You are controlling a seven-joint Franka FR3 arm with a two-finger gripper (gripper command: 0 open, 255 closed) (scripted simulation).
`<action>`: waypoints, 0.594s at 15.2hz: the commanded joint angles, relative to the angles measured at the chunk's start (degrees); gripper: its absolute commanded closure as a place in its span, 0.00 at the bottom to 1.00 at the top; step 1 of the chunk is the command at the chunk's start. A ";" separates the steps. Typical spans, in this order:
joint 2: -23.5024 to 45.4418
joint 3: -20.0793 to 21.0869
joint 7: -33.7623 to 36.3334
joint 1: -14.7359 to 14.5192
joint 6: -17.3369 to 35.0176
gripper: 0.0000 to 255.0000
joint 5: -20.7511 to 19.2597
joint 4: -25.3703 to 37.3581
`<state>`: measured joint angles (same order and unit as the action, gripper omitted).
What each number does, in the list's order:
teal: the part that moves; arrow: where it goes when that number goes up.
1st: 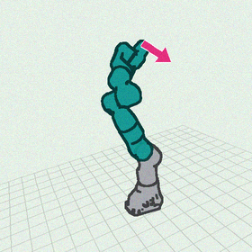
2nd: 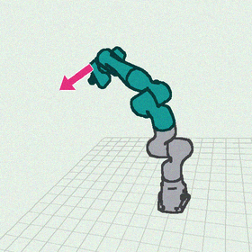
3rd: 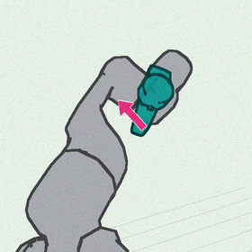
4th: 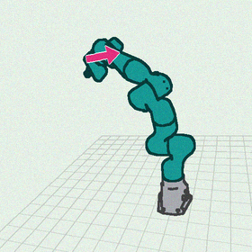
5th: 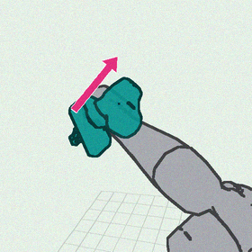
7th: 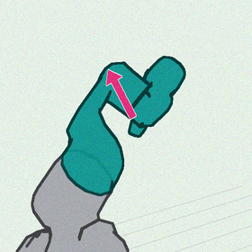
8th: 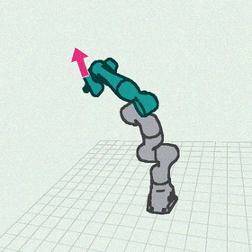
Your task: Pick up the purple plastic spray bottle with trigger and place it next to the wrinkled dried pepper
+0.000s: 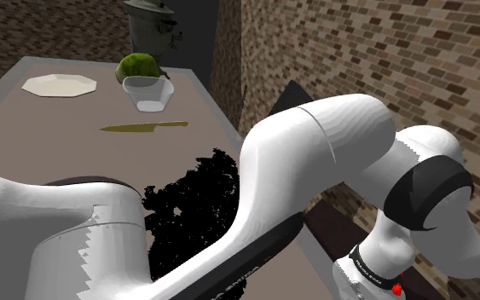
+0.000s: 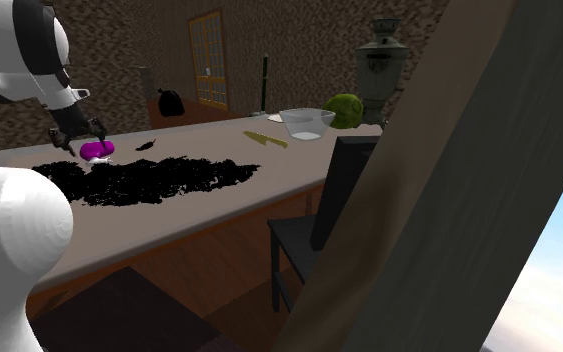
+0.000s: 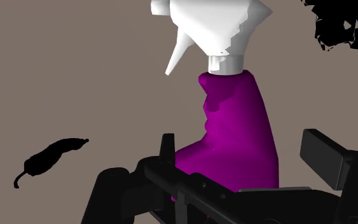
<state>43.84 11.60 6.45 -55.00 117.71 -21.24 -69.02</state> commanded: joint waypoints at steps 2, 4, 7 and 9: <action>-2.36 0.45 -0.23 -0.33 -3.06 0.00 0.51 0.67; -2.37 0.45 -0.23 -0.33 -3.05 0.00 0.51 0.66; -2.36 0.45 -0.23 -0.34 -3.06 0.00 0.51 0.67; -2.36 0.45 -0.23 -0.34 -3.06 0.00 0.51 0.67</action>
<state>41.49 12.05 6.23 -55.34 114.66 -20.73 -68.35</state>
